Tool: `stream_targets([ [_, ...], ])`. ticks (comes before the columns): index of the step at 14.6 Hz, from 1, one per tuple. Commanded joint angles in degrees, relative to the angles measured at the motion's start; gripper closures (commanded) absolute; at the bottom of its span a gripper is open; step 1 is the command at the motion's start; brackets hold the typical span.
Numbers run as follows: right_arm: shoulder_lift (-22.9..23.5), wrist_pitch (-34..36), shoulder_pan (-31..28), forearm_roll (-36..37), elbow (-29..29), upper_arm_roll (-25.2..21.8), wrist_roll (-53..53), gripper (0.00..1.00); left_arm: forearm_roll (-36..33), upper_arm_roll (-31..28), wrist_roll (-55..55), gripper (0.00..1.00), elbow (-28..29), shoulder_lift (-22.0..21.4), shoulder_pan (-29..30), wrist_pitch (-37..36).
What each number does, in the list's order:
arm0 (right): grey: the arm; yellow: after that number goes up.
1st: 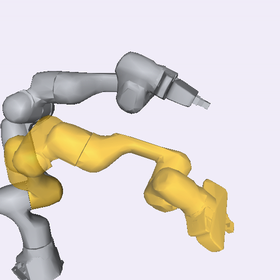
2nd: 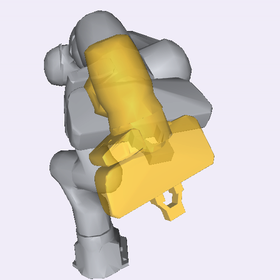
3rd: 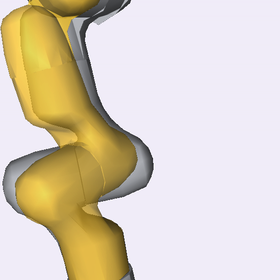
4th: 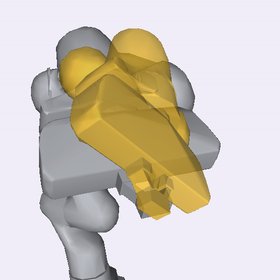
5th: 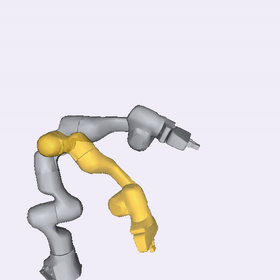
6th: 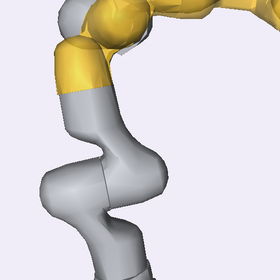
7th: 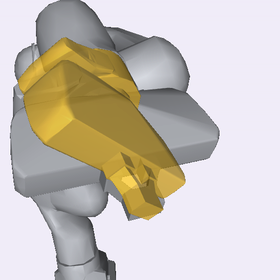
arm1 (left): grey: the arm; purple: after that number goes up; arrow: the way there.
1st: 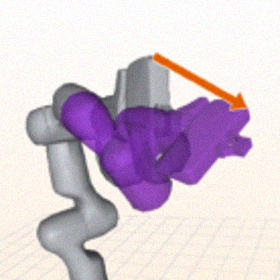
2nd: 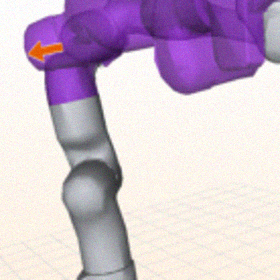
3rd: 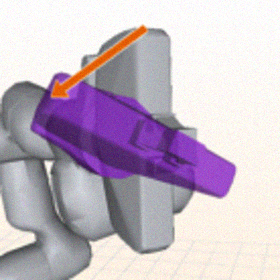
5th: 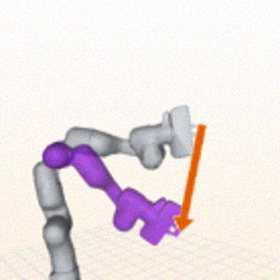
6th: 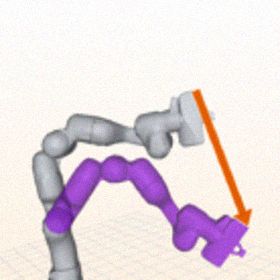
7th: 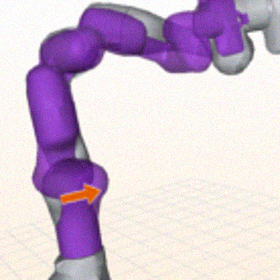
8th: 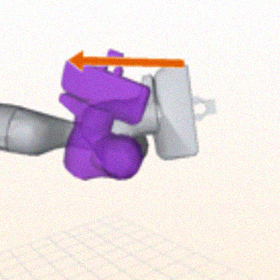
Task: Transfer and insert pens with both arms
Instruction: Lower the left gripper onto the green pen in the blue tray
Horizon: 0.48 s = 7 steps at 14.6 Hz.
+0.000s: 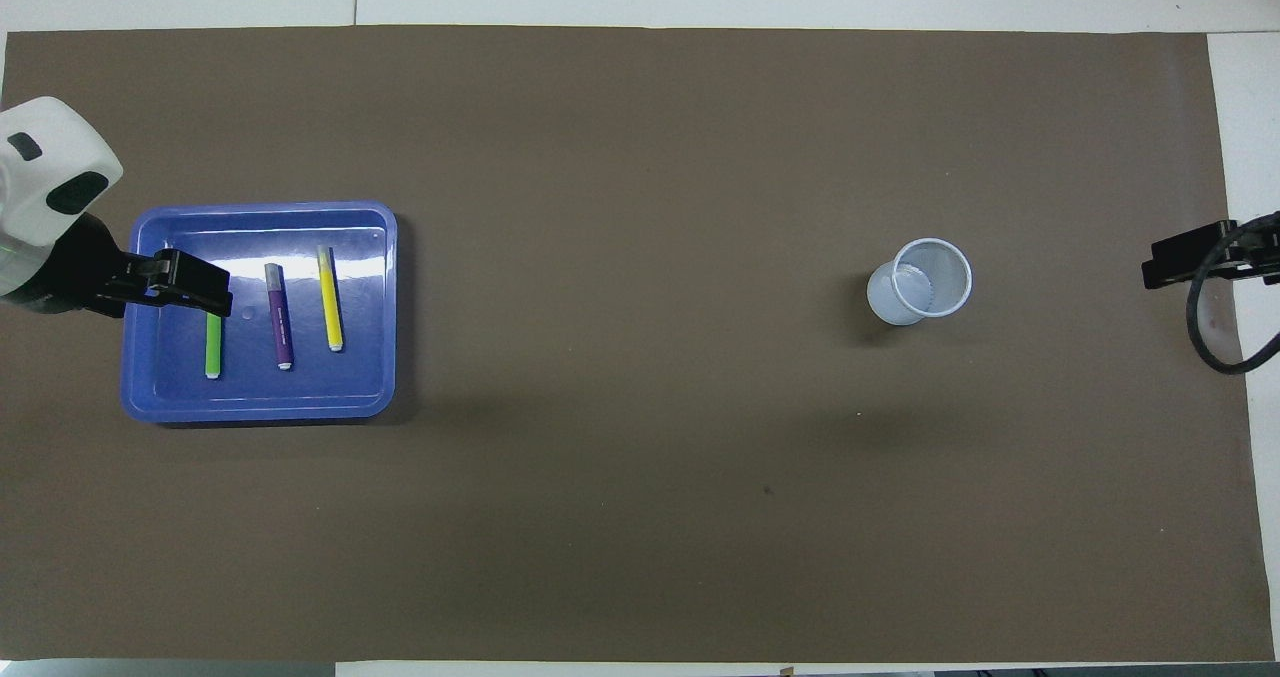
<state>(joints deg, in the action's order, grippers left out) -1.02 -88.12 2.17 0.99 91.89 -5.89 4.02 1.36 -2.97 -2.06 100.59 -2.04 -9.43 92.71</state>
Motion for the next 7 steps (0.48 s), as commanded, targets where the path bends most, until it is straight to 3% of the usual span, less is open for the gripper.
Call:
stream_targets([
  [1,-0.56,-0.12,-0.41,-0.99,0.66,0.0,-0.07,0.0,-0.74,-0.2,0.03,0.0,11.01,-5.69,2.74,7.29],
  [4,-0.56,-0.12,-0.68,-0.99,0.66,0.0,-0.07,0.0,-0.65,-0.2,0.56,0.0,15.86,-4.74,6.34,12.56],
  [7,-0.56,-0.12,-0.59,-0.99,0.66,0.0,-0.07,0.0,-0.65,-0.2,0.91,0.0,18.23,-0.61,6.62,18.35],
])
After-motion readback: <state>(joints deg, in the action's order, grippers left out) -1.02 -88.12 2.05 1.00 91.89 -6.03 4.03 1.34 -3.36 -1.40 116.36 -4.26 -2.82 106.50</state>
